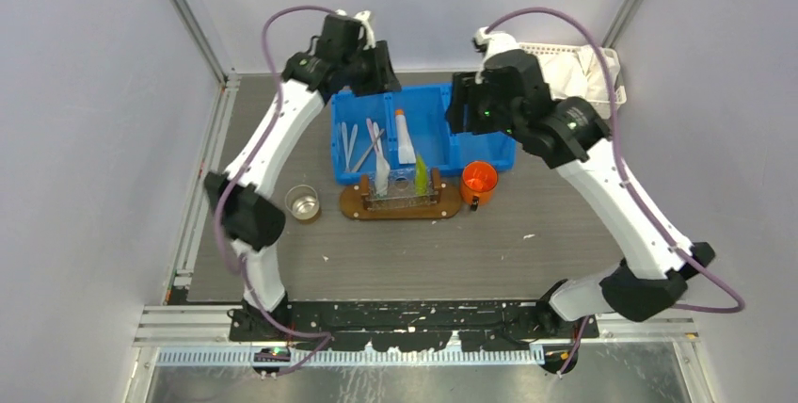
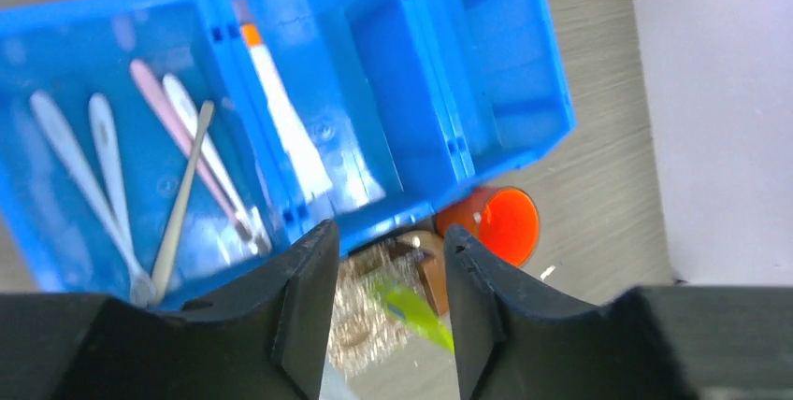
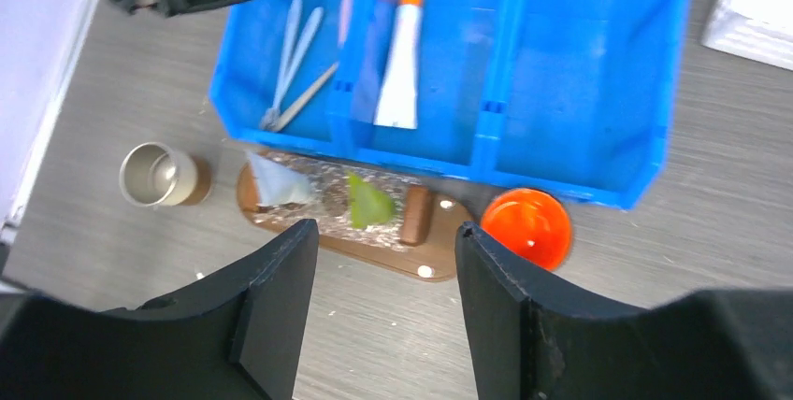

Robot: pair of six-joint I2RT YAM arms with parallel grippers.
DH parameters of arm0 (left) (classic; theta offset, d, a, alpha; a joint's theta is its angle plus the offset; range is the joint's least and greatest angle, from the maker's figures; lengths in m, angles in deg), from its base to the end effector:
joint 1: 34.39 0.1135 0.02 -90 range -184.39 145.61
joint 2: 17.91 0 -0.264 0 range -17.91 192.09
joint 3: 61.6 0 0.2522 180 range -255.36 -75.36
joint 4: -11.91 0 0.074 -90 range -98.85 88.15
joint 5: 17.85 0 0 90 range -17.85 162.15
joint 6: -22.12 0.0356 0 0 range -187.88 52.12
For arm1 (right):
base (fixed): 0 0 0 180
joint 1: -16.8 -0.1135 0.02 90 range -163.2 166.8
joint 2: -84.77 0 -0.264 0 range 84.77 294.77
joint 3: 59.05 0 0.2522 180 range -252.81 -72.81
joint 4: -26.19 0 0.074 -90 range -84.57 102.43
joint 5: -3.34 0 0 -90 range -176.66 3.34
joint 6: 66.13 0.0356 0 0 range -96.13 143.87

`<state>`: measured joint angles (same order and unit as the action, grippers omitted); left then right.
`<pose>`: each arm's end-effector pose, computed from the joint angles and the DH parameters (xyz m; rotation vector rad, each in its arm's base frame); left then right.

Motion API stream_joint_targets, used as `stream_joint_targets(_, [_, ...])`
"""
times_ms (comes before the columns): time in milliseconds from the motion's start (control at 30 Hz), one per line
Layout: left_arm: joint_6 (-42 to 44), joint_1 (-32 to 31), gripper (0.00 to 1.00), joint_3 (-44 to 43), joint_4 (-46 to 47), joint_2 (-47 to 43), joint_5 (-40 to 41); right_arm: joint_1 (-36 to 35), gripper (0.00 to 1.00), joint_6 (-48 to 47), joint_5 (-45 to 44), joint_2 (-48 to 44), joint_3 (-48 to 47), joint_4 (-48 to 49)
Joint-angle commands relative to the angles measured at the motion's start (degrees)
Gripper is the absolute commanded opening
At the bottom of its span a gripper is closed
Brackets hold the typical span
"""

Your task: Prepare toiletry sets of a toothbrush and toothpaste on the tray

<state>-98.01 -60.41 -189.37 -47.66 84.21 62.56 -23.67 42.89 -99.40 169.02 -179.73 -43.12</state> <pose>0.3508 -0.1779 0.4199 0.0198 2.2496 -0.7297 0.2240 0.1808 0.4669 -0.2715 2.1346 0.3718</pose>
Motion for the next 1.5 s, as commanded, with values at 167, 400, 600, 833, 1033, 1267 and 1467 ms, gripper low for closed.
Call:
stream_joint_targets(167, [7.1, -3.0, 0.32, -37.3, -20.8, 33.1, 1.7, 6.3, 0.6, 0.9, 2.8, -8.8, 19.5, 5.9])
stream_joint_targets(400, [7.7, -3.9, 0.41, -38.8, -17.9, 40.2, 5.2, 10.2, 0.6, 1.0, 8.7, -9.6, 27.4, 10.3])
stream_joint_targets(600, [5.8, -3.9, 0.41, -37.3, -19.8, 43.9, 8.5, 12.3, 0.6, 0.2, 10.6, -8.2, 29.4, 11.7])
stream_joint_targets(833, [4.8, -3.8, 0.45, -36.5, -20.8, 44.9, 16.9, 13.6, 0.59, 0.0, 14.7, -7.3, 32.4, 14.3])
stream_joint_targets(1033, [4.1, -3.5, 0.46, -34.2, -20.7, 44.4, 20.1, 14.3, 0.59, -0.2, 16.5, -6.6, 34.2, 15.5])
stream_joint_targets(1267, [1.2, -3.4, 0.47, -29.4, -21.3, 43.5, 25.9, 14.6, 0.58, -0.5, 17.7, -6.0, 35.5, 16.1])
stream_joint_targets(1467, [1.2, -4.1, 0.45, -28.3, -22.0, 43.6, 29.5, 14.7, 0.58, -1.0, 18.3, -6.5, 36.7, 15.9])
